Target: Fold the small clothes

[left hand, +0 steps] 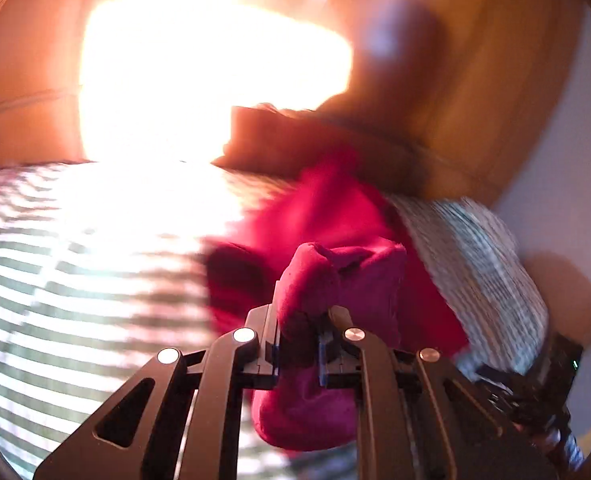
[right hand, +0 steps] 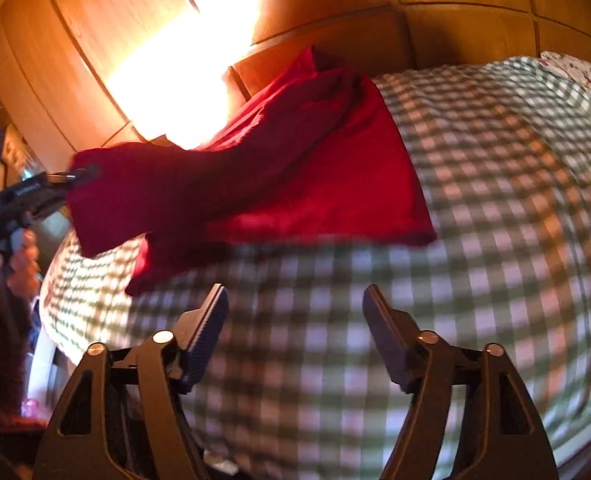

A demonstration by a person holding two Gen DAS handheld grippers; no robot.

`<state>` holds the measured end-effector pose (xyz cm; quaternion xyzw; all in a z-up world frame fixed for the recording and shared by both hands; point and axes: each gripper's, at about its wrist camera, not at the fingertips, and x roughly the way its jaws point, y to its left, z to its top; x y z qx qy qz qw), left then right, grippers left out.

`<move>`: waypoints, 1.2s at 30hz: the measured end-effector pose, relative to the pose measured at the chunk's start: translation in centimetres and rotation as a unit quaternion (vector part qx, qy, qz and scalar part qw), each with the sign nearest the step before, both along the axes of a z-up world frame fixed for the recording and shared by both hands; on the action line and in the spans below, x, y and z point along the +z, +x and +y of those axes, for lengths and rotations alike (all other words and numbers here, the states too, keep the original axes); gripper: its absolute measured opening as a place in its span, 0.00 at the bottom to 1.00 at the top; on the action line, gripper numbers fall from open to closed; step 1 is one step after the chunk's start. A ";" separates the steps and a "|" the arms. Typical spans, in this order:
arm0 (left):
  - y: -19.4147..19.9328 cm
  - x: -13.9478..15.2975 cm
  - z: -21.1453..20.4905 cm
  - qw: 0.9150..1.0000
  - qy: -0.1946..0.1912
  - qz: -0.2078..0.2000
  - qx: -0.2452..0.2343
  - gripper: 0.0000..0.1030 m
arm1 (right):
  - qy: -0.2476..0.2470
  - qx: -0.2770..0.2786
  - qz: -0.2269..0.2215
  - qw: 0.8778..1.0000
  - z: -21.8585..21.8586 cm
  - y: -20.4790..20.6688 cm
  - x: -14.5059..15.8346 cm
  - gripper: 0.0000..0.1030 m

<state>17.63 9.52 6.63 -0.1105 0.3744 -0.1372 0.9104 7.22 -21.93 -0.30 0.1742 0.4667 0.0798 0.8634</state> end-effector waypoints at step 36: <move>-1.6 -14.9 -2.8 0.971 -0.169 0.165 -0.039 0.56 | -0.167 -0.202 0.045 0.964 -17.9 20.6 1.6 0.68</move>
